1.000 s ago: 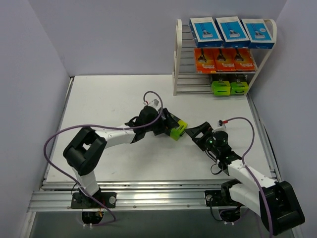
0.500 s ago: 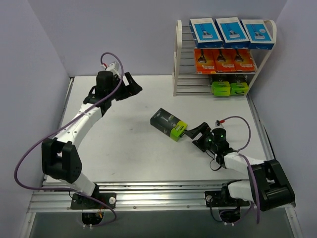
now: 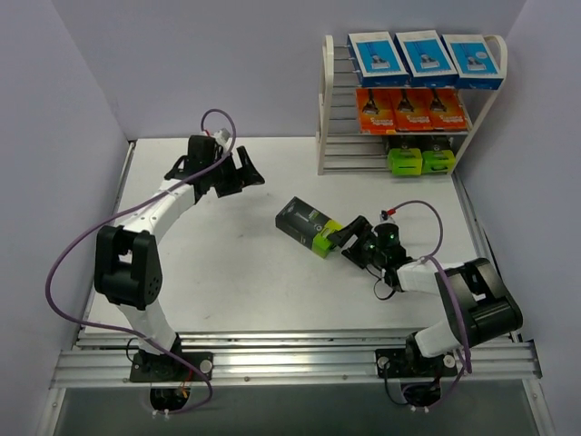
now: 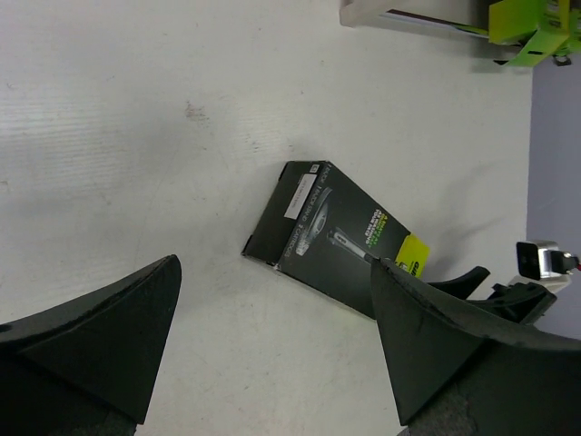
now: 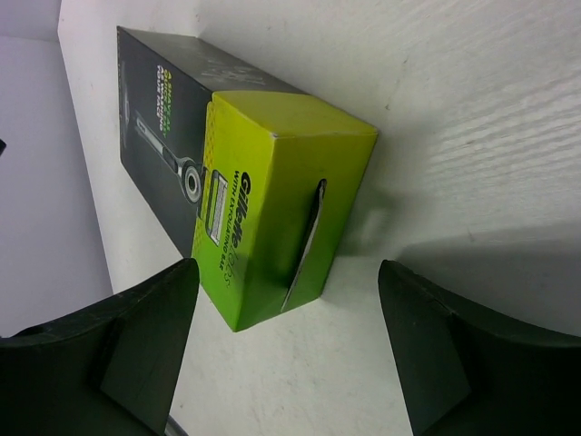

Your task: Place and organize the shaving razors onto the shelf

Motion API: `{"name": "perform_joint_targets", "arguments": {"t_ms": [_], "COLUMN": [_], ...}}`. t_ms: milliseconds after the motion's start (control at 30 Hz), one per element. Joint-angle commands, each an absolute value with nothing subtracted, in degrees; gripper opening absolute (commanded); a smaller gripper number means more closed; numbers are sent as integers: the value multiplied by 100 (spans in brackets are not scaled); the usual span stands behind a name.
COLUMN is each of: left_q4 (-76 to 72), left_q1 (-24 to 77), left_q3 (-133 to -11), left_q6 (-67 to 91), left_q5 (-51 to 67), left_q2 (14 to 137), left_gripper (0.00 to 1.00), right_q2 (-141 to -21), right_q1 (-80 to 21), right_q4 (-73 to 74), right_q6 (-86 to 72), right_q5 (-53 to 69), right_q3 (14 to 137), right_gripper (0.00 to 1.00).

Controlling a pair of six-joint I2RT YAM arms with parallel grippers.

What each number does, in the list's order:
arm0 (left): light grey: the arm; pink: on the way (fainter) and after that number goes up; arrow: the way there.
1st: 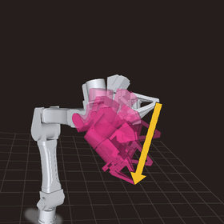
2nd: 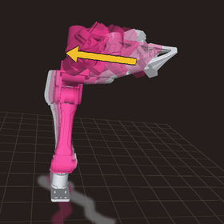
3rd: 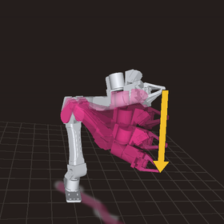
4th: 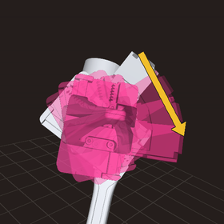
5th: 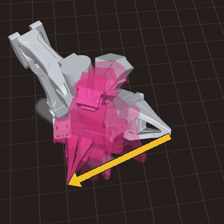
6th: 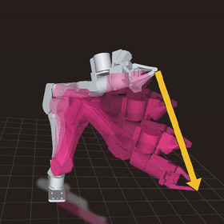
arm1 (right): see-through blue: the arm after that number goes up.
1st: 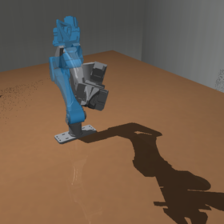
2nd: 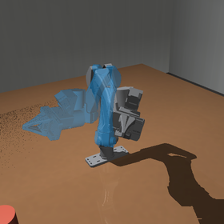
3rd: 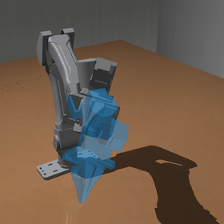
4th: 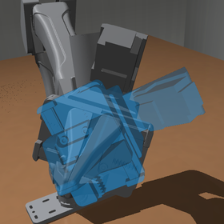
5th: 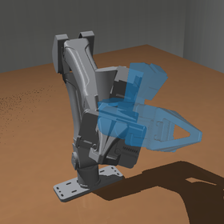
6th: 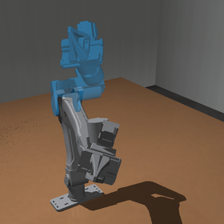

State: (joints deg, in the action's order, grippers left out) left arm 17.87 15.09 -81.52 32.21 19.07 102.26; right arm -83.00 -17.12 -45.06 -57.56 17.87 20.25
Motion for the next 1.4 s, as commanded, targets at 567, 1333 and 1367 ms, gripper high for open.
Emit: {"name": "perform_joint_targets", "arguments": {"t_ms": [567,1333,1367], "left_q4": [809,431,431], "left_q1": [1037,1020,1020], "left_q3": [-7787,-7638,-7638], "left_q6": [3867,4105,4113], "left_q5": [3445,3700,3709], "left_q2": [10143,10283,10283], "left_gripper": [94,94,94], "right_q2": [-9193,-9211,-9194], "right_q1": [-1916,-1811,-1784], "right_q4": [-5212,-5695,-5687], "right_q6": [-5915,-6187,-6196], "right_q5": [1397,1661,1696], "right_q3": [2382,2277,2259], "right_gripper": [65,13,11]}}
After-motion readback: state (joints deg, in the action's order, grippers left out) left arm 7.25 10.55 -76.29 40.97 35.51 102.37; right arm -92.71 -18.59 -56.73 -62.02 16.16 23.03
